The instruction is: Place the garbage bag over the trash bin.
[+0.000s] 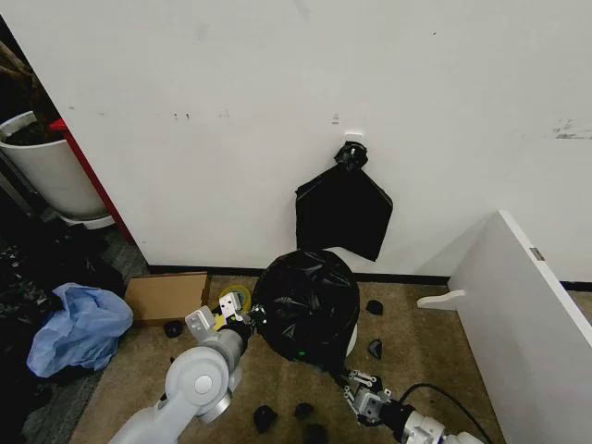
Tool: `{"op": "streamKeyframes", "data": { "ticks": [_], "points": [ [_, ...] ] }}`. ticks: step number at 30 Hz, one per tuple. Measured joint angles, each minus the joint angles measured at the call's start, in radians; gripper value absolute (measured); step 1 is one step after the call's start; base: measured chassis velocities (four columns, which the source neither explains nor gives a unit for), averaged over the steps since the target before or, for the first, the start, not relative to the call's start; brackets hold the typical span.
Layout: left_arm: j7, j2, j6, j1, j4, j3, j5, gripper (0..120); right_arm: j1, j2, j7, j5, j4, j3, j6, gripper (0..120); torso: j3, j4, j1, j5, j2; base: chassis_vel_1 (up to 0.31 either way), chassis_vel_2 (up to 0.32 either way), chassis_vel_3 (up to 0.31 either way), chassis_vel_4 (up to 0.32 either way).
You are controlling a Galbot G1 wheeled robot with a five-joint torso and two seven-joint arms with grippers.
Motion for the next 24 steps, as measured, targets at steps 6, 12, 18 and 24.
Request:
{"op": "streamKeyframes", "data": {
  "ticks": [6, 12, 18, 24],
  "points": [
    [-0.004, 0.009, -0.014, -0.019, 0.011, -0.011, 0.000, 1, -0.021, -0.007, -0.017, 0.021, -0.002, 0.019, 0.046, 51, 0.000, 0.0000, 0.000, 0.0000, 0.000, 0.000, 0.000, 0.000, 0.000],
    [-0.004, 0.012, -0.031, -0.022, 0.013, -0.011, 0.018, 1, -0.024, -0.002, -0.006, 0.036, 0.004, 0.027, 0.054, 72, 0.000, -0.0001, 0.000, 0.0001, 0.000, 0.000, 0.000, 0.000, 0.000],
    [0.067, 0.015, -0.078, -0.009, 0.049, 0.012, 0.206, 1, -0.090, -0.024, 0.037, 0.195, 0.123, 0.060, -0.062, 93, 0.000, 0.0002, 0.000, -0.0001, 0.000, 0.000, 0.000, 0.000, 0.000],
    [0.140, 0.001, -0.125, 0.001, 0.085, 0.038, 0.400, 1, -0.166, -0.028, 0.142, 0.390, 0.255, 0.075, -0.213, 80, 0.000, -0.0002, 0.000, -0.0001, 0.000, 0.000, 0.000, 0.000, 0.000]
  ]
}}
